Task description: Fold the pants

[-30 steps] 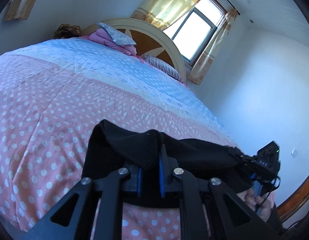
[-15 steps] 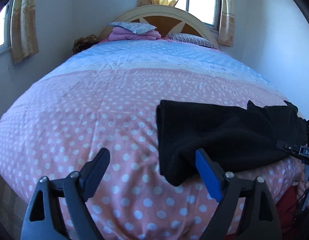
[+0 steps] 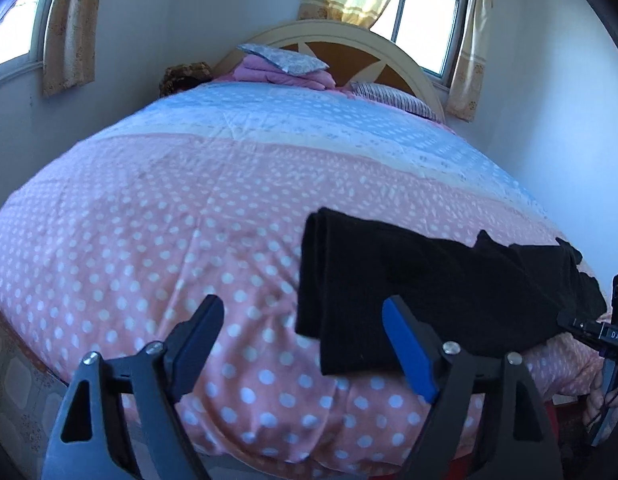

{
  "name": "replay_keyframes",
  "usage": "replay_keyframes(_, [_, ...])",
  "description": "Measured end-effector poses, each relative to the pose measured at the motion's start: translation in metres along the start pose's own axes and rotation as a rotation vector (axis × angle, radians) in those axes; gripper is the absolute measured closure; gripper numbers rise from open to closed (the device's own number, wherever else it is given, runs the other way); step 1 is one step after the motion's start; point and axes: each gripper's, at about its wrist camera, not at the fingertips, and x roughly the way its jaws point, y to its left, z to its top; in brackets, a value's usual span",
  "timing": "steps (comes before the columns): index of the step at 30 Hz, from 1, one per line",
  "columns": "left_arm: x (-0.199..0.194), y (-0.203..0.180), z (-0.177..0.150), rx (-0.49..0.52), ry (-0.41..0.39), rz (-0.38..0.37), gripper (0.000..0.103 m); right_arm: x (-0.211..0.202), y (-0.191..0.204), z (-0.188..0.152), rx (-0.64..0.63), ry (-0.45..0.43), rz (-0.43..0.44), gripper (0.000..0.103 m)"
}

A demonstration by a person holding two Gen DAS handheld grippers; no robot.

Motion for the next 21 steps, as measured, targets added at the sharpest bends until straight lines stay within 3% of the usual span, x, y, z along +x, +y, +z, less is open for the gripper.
replay_keyframes(1, [0.002,0.000,-0.006,-0.025,0.014,-0.039,0.023,-0.003,0.002,0.001,-0.007,0.000,0.002,0.091])
replay_keyframes(2, [0.004,0.000,-0.012,-0.053,0.027,-0.085,0.023,-0.004,0.003,0.002,-0.009,0.004,0.009,0.083])
replay_keyframes(3, [0.006,0.000,-0.018,-0.089,0.046,-0.142,0.023,-0.005,0.004,0.001,-0.006,0.009,0.024,0.065])
replay_keyframes(5, [0.013,-0.001,-0.028,-0.137,0.081,-0.203,0.023,-0.007,0.004,-0.001,0.015,0.014,0.091,0.041])
replay_keyframes(7, [0.018,-0.006,-0.035,-0.158,0.112,-0.232,0.023,-0.005,0.007,0.001,0.024,0.013,0.145,0.039])
replay_keyframes(9, [0.019,-0.008,-0.035,-0.165,0.087,-0.231,0.023,-0.001,0.012,0.003,0.012,0.017,0.160,0.039])
replay_keyframes(14, [0.019,0.016,-0.022,-0.354,0.036,-0.352,0.023,0.004,0.018,0.002,0.002,0.036,0.174,0.039])
replay_keyframes(17, [0.027,0.023,-0.018,-0.392,0.053,-0.355,0.024,0.003,0.017,-0.002,0.011,0.033,0.181,0.039])
replay_keyframes(19, [0.038,0.021,-0.020,-0.404,0.089,-0.351,0.043,0.003,0.022,-0.004,-0.012,0.040,0.184,0.039])
replay_keyframes(21, [0.040,0.015,-0.022,-0.377,0.094,-0.305,0.052,0.002,0.032,-0.008,-0.066,0.055,0.186,0.039])
